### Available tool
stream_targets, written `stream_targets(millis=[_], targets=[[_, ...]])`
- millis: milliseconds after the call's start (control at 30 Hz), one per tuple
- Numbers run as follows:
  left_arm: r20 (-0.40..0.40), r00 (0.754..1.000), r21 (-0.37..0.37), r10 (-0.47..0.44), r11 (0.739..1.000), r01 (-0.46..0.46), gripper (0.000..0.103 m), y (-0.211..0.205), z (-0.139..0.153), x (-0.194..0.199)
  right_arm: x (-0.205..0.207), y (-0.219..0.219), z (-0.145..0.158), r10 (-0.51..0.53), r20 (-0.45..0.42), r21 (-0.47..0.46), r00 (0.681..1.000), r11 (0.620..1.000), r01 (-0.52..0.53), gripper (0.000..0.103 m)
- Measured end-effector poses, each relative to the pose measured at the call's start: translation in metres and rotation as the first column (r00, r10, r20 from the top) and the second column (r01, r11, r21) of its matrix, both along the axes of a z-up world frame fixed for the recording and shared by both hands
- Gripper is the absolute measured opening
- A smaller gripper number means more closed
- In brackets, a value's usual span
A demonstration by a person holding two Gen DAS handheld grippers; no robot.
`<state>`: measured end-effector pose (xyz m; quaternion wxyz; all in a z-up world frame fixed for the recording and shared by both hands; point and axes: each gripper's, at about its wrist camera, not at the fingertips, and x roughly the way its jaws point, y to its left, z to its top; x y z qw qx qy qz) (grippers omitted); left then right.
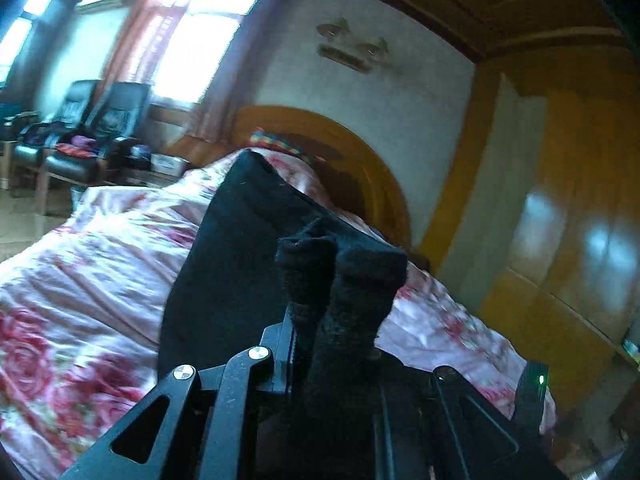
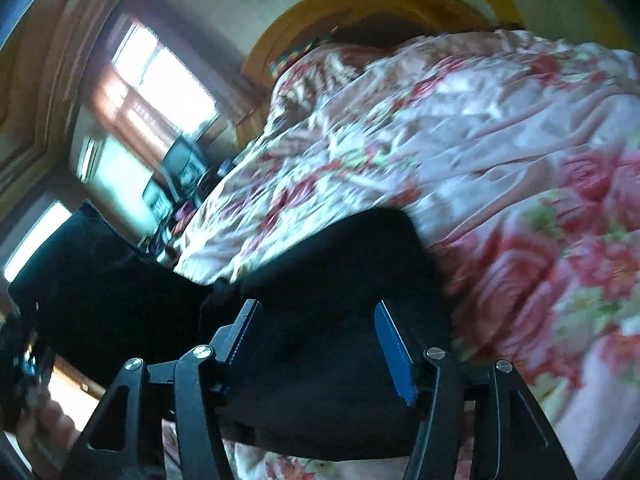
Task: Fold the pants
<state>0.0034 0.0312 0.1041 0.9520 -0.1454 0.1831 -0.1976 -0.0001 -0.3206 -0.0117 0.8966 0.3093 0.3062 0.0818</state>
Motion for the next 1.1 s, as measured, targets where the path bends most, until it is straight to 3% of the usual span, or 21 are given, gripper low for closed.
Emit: stream_targets(millis=[300, 567, 800, 833, 900, 967, 1033, 1100], targets=[[-0.103, 0.982, 0.040, -0.158, 0.986, 0.163, 0.013, -0.080, -0.029, 0.019, -0.017, -0.057, 0.004, -0.184, -0.021, 0.052, 0.983, 0.981, 0.184, 0.061], [-0.193, 0.944, 0.094, -0.269, 0.952, 0.290, 0.013, -0.150, -0.062, 0.019, -0.018, -0.071, 0.001, -0.225, -0.027, 0.062, 0.974, 0.972, 0.226, 0.062], [-0.281, 0.904, 0.169, -0.324, 0.910, 0.379, 0.016, -0.175, -0.094, 0.013, -0.017, -0.073, -0.006, -0.232, -0.053, 0.081, 0.971, 0.968, 0.236, 0.062], [-0.298, 0.897, 0.170, -0.327, 0.906, 0.387, 0.023, -0.178, -0.100, 0.013, -0.016, -0.071, -0.007, -0.227, -0.056, 0.079, 0.972, 0.970, 0.231, 0.062], [-0.359, 0.861, 0.141, -0.361, 0.891, 0.432, 0.034, -0.182, -0.113, 0.011, -0.014, -0.068, -0.008, -0.218, -0.056, 0.071, 0.974, 0.972, 0.222, 0.062], [-0.355, 0.851, 0.124, -0.388, 0.882, 0.454, 0.048, -0.183, -0.117, 0.002, -0.013, -0.065, -0.008, -0.209, -0.059, 0.060, 0.976, 0.975, 0.212, 0.062], [-0.324, 0.836, 0.127, -0.442, 0.856, 0.502, 0.055, -0.185, -0.116, -0.014, -0.012, -0.063, -0.010, -0.199, -0.063, 0.061, 0.978, 0.977, 0.203, 0.062], [-0.305, 0.810, 0.153, -0.500, 0.814, 0.560, 0.056, -0.186, -0.114, -0.031, -0.012, -0.060, -0.010, -0.191, -0.063, 0.054, 0.980, 0.979, 0.195, 0.062]])
